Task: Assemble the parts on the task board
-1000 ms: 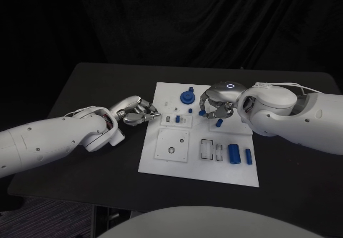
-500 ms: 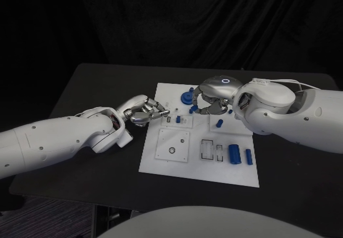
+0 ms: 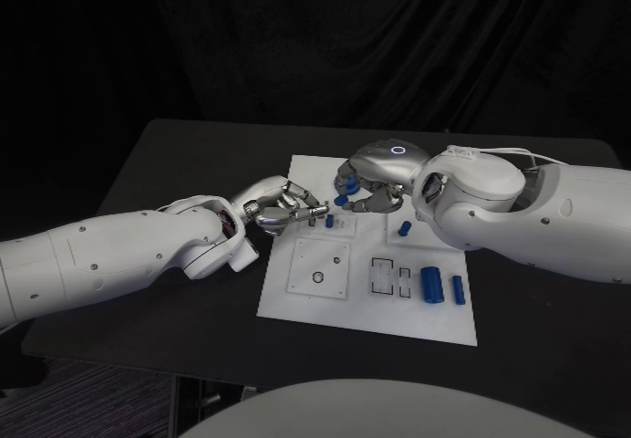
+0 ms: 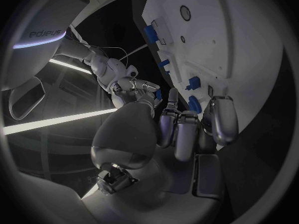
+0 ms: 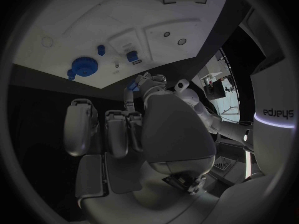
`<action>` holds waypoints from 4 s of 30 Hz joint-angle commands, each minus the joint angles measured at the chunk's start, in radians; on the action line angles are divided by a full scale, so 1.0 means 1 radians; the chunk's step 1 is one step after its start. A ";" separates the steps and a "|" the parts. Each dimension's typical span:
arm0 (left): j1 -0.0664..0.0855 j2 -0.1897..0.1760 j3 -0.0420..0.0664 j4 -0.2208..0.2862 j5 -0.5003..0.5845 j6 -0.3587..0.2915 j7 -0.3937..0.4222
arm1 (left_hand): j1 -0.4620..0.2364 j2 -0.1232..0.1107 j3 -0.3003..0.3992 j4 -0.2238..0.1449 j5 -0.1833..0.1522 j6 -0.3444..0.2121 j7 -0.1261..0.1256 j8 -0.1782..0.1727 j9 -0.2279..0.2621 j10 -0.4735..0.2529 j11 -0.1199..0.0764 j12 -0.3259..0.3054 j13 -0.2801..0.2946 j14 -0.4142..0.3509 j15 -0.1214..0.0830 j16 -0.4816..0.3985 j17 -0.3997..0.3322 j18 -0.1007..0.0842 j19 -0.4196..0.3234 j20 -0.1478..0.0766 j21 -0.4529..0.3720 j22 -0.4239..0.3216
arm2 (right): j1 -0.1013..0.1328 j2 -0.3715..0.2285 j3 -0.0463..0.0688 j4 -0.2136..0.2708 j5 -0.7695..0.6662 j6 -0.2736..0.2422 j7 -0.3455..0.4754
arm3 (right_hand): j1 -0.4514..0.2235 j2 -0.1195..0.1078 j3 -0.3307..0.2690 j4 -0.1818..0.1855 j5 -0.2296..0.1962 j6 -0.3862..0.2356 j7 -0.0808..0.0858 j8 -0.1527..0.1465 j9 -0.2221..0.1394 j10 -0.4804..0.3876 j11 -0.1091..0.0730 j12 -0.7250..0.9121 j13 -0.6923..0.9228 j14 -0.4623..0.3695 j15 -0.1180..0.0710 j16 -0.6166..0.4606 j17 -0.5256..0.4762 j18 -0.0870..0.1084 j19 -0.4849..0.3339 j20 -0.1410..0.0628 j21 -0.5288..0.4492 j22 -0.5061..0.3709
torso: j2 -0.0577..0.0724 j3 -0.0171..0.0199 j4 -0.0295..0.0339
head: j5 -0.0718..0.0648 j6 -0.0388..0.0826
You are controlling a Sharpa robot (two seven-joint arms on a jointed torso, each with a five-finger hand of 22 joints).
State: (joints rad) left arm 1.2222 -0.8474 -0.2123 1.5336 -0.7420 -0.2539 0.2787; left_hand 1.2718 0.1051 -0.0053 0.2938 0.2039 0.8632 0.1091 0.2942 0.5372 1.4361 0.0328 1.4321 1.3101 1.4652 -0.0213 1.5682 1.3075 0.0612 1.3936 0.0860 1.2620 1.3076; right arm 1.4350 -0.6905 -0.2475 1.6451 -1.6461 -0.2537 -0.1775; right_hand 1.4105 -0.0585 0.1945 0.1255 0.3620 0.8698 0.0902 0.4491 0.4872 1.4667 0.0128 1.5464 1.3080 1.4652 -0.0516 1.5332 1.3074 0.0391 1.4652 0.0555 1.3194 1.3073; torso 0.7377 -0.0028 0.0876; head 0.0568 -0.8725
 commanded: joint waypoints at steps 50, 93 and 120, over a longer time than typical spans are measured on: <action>0.002 0.036 0.001 -0.033 0.017 0.068 0.069 | 0.128 0.017 -0.029 -0.009 0.160 0.009 0.000 -0.005 -0.042 -0.031 0.004 -0.017 0.139 0.098 0.007 -0.004 0.255 0.014 -0.013 0.011 -0.020 0.165 | -0.027 0.017 0.000 0.009 -0.006 0.010 0.031 | -0.012 -0.003 0.002 0.009 -0.011 0.022 -0.015 0.004 0.007 0.071 -0.010 0.002 0.227 0.095 -0.008 0.001 0.238 0.016 0.012 -0.005 0.004 0.191 | 0.002 -0.0024 -0.0002 | -0.007 0.000; 0.001 0.039 0.001 -0.044 0.017 0.092 0.065 | 0.299 -0.063 0.180 -0.041 0.394 0.034 -0.012 0.102 0.020 -0.038 -0.009 -0.029 0.128 0.103 -0.006 0.000 0.260 0.014 -0.018 -0.003 -0.016 0.165 | -0.033 0.030 0.000 0.002 -0.006 0.026 0.042 | -0.039 -0.019 -0.007 0.031 -0.156 -0.108 0.009 -0.067 -0.023 0.061 -0.007 -0.004 0.216 0.093 -0.005 -0.007 0.232 0.018 0.006 -0.002 -0.010 0.187 | 0.002 -0.0013 -0.0017 | -0.006 0.000; 0.044 -0.035 0.001 0.009 -0.124 0.134 -0.190 | 0.264 -0.103 0.288 -0.023 0.429 0.011 -0.016 0.161 0.080 -0.024 -0.016 -0.020 0.133 0.106 -0.010 0.003 0.263 0.008 0.003 -0.009 0.019 0.173 | -0.014 -0.183 0.000 0.035 -0.006 -0.105 0.023 | -0.055 -0.022 -0.039 0.102 -0.270 -0.211 0.022 -0.117 -0.102 0.007 0.005 -0.039 0.163 0.068 0.006 -0.076 0.185 0.039 -0.037 0.008 -0.116 0.159 | 0.001 0.0000 -0.0023 | 0.009 0.000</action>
State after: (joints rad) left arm 1.2595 -0.8847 -0.2137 1.5385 -0.7981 -0.1739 0.1887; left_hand 1.5385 0.0073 0.2128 0.3287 0.6322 0.8807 0.0945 0.3836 0.6089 1.4105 0.0202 1.4129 1.3901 1.4688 -0.0253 1.5682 1.3075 0.0610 1.3901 0.0756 1.2778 1.3074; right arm 1.4194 -0.8707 -0.2476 1.6806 -1.6464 -0.3228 -0.1360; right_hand 1.3563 -0.0854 0.1545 0.2236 0.0913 0.6502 0.1136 0.3273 0.3856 1.4667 0.0128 1.5112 1.3077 1.4652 -0.0516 1.4599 1.3074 0.0710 1.4329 0.0627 1.2074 1.3079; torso 0.7391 -0.0033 0.0857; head 0.0668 -0.8725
